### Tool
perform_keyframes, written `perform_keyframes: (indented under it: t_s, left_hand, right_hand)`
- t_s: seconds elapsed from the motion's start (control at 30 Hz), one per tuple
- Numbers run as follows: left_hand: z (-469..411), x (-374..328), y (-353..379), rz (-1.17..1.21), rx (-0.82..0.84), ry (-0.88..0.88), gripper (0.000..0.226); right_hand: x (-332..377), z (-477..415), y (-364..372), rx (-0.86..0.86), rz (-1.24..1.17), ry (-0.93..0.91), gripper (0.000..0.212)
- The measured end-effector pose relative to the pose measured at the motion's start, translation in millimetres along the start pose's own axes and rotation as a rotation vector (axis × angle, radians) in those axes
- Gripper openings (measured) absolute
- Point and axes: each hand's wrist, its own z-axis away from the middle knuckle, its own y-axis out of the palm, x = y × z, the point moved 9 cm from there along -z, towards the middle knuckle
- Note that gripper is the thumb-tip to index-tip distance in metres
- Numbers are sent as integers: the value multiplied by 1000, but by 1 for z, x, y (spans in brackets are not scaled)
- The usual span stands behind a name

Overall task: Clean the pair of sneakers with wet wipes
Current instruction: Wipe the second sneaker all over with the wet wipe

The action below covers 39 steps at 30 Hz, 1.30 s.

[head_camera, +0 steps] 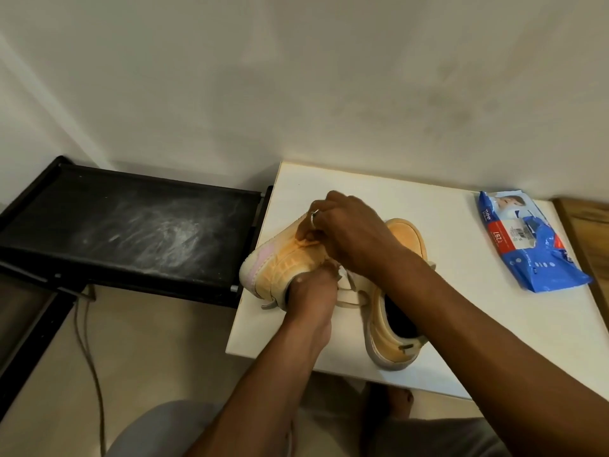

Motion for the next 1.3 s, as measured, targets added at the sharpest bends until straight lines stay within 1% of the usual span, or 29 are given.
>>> perform_keyframes:
  t_s: [0.1,0.13,0.17,0.27,0.3,0.33,0.37,0.4,0.43,0.47,0.5,0.57,0.6,0.67,0.7,0.77,0.87,0.9,0.93,1.0,1.03,1.07,1.1,1.13,1.17,1.2,1.23,1.27,1.3]
  left_hand:
    - [-2,2,-8,78,-75,20,29]
    - [-1,4,-7,83,-88,4,28]
    - [2,3,-8,88,-97,6,33]
    - [1,6,-3,97,-116,-43,64]
    - [-1,7,1,85,-82,-68,69]
    - [-3,12,-7,-11,-132,-76,68]
    - [-4,2,-11,-327,-127,57,59]
    - [0,-14,5,-749,-28,243,50]
    - [9,-25,12,-952,-14,312,47]
    - [13,-28,13,-965,-6,285,46]
    - [4,-23,8,-770,-14,211,45]
    - [-2,-2,6,-121,49,-63,41]
    - [2,-1,5,19,58,-38,43]
    - [4,2,-1,40,-16,-44,52]
    - [6,5,-1,53,-17,-75,54]
    - [6,4,-1,53,-30,-62,55]
    - [6,3,1,-2,22,-60,51]
    - [8,-1,2,-38,55,-7,44]
    - [6,-4,6,-116,111,48,39]
    - [9,-13,8,-375,91,179,36]
    - [14,-27,2,-569,8,314,39]
    - [21,-37,11,-914,33,464,43]
    - [19,-45,20,-1212,-1,591,46]
    - [16,-47,24,-1366,-35,666,48]
    - [4,-47,23,-1373,-50,703,48]
    - [-2,-45,22,-1359,-8,688,49]
    - [1,-56,16,-1388,-72,708,51]
    - [3,-56,20,-1441,-65,765,54]
    - [-10,-38,21,-1499,15,811,57]
  right_hand:
    - [-22,3,-8,-78,85,88,22]
    - [-24,4,-9,-91,91,97,22]
    - [-23,5,-8,-91,84,96,22]
    - [-15,3,1,-11,-52,89,24]
    - [-9,2,5,23,-102,73,24]
    - [-1,1,7,48,-136,45,23]
    - [7,0,9,70,-152,10,21]
    - [15,-1,10,88,-151,-29,20]
    - [23,-2,11,102,-137,-68,19]
    - [28,-3,10,110,-118,-100,20]
    - [30,-3,9,109,-96,-118,20]
    - [23,-4,7,95,-45,-90,20]
    - [15,-4,5,82,-23,-53,20]
    - [-2,-1,0,48,-1,28,21]
    - [-10,1,-2,44,-19,74,20]
    - [-18,4,-1,67,-117,143,18]
    - [-9,5,5,175,-287,150,18]
    - [-3,6,6,207,-329,143,19]
    - [2,7,5,240,-365,143,18]
    - [8,11,2,286,-425,156,18]
    - [7,13,0,301,-440,170,17]
    - [5,15,-2,314,-442,193,16]
    - [0,17,-3,321,-444,224,15]
    - [-4,19,-4,319,-446,255,13]
    - [-6,20,-4,303,-435,273,13]
    - [-6,19,-5,270,-408,274,13]
    - [-4,18,-5,232,-371,264,15]
    - [1,17,-5,197,-340,245,16]
    - [7,15,-4,179,-329,224,17]
